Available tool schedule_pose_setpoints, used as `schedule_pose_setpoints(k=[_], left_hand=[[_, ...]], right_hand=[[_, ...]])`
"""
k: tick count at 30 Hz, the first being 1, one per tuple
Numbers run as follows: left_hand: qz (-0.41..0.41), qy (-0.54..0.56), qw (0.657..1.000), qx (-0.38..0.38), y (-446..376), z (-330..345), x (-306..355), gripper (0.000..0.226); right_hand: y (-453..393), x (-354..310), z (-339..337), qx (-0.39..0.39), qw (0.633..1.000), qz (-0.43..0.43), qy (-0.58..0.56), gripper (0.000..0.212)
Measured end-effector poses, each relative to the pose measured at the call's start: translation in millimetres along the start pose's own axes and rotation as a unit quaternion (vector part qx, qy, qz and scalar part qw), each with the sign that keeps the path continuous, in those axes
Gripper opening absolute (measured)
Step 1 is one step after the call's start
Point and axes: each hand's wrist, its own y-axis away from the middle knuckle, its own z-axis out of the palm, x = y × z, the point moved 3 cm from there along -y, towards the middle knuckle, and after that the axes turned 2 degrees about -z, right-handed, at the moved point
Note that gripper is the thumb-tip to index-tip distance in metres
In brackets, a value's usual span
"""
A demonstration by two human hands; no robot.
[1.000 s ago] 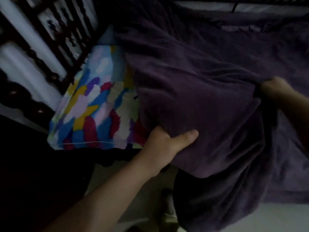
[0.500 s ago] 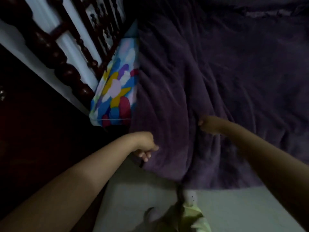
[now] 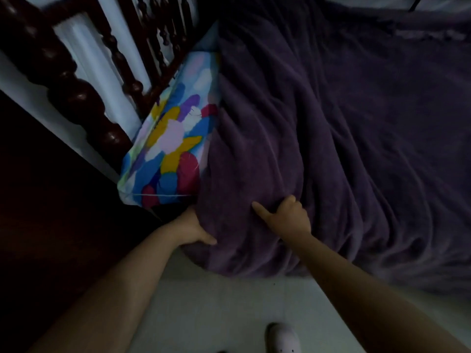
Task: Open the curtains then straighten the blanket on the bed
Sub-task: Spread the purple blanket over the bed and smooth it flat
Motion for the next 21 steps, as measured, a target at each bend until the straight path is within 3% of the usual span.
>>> schedule_pose_setpoints(k=[2,5,8,12,15,18,21], left_hand=[[0.014,-0.01,1.0,-0.024,5.2,18.6,3.5,0.074],[0.025,0.112,0.991,-0.063,27.7,32.9,18.6,0.055],[0.058,0.229,0.969,-0.069,69.4,18.3,42.2,0.043],[0.141,0.301,0.943,0.011,150.8,-33.3,69.6,0.031],[0.167,0.354,0.916,0.085,216.7,-70.6,70.1,0.032],[0.187,0.37,0.901,0.127,261.2,-90.7,55.2,0.054],[0.157,0.333,0.929,0.044,256.7,-91.1,19.3,0.066]], right_hand=[[-9.9,-4.8,2.8,0.012,1.0,-0.013,0.021,0.066],[-9.6,-9.6,-6.3,0.009,0.996,-0.086,0.004,0.039],[10.9,-13.0,-43.0,0.016,0.985,-0.137,-0.099,0.04],[55.0,-53.7,-115.3,0.016,0.942,-0.217,-0.258,0.04],[93.9,-112.0,-133.0,-0.076,0.883,-0.268,-0.377,0.036],[118.8,-146.5,-122.9,-0.171,0.834,-0.262,-0.454,0.038],[122.5,-143.6,-105.4,-0.185,0.83,-0.22,-0.479,0.038]])
